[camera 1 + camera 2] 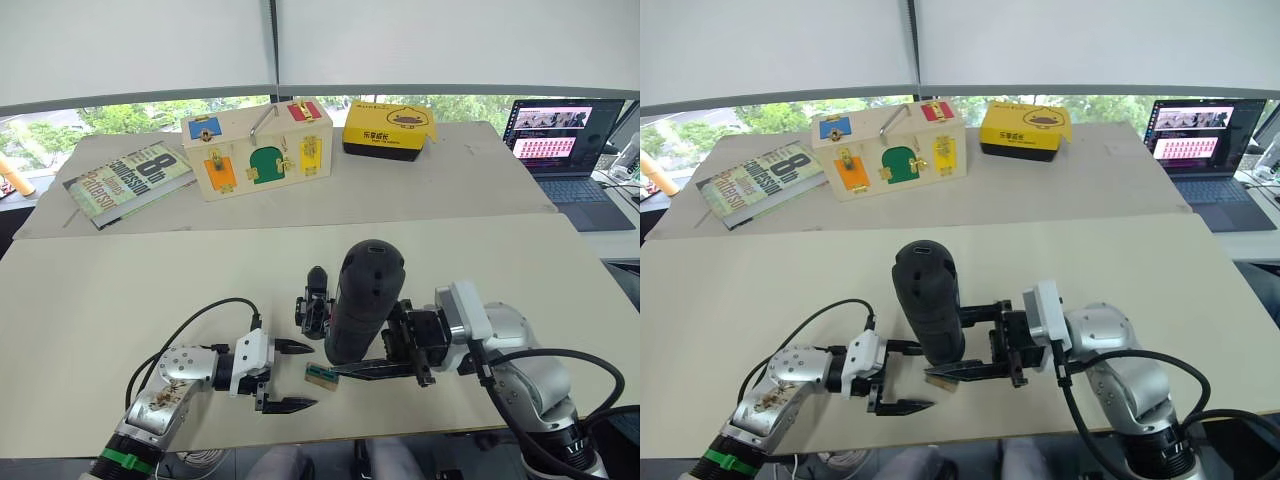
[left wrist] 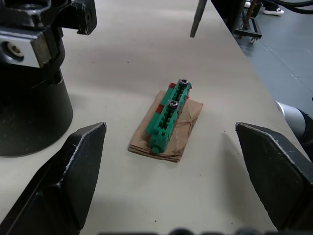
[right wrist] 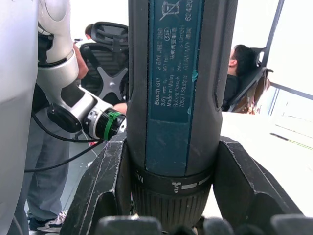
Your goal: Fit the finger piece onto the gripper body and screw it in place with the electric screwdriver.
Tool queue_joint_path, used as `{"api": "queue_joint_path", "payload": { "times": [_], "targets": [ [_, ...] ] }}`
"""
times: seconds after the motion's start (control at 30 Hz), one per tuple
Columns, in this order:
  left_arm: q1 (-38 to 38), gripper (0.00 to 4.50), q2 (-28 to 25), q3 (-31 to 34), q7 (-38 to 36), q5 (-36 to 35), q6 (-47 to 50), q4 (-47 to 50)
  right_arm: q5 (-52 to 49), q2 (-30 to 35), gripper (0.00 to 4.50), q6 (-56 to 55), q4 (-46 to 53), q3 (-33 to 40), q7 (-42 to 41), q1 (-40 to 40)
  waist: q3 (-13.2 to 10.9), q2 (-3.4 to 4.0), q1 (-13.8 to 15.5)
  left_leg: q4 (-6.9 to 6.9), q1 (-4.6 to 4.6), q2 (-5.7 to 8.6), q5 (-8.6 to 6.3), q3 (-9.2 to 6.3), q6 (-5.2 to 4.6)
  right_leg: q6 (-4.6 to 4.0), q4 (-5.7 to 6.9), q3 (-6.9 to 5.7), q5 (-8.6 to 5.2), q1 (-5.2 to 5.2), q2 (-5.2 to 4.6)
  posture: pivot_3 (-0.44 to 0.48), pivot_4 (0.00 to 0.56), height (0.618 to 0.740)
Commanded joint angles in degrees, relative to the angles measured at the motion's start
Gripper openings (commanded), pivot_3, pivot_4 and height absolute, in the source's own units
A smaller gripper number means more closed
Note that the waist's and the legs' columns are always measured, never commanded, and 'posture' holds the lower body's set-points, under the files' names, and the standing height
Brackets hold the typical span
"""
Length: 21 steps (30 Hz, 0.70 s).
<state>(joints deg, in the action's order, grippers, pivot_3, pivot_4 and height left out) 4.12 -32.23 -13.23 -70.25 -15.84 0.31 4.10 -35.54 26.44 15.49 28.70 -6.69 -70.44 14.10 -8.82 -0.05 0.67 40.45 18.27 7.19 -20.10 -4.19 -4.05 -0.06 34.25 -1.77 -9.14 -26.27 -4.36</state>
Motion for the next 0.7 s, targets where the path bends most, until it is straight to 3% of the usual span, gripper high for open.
{"api": "queue_joint_path", "payload": {
  "times": [0.03, 0.7],
  "targets": [
    [-1.24, 4.5, -0.23, -1.42, -0.02, 0.15, 0.69, 1.2, -0.77, 0.12, 1.9, -2.32, 0.65, -0.32, -0.81, 1.22, 0.0, 0.0, 0.0, 0.0, 0.0, 0.0, 0.0, 0.0, 0.0, 0.0, 0.0, 0.01, 0.0, 0.0, 0.0, 0.0, 0.15, 0.74],
    [-2.22, 4.5, 0.03, -1.94, 1.91, 1.75, -1.99, -1.57, 2.01, -0.2, 1.9, -5.37, -3.89, -3.25, -1.96, 0.86, 0.06, 0.09, 0.03, 0.01, -0.04, -0.01, 0.07, 0.0, -0.13, 0.0, 0.01, 0.28, 0.0, 0.04, 0.0, 0.0, 0.15, 0.74]
  ]
}}
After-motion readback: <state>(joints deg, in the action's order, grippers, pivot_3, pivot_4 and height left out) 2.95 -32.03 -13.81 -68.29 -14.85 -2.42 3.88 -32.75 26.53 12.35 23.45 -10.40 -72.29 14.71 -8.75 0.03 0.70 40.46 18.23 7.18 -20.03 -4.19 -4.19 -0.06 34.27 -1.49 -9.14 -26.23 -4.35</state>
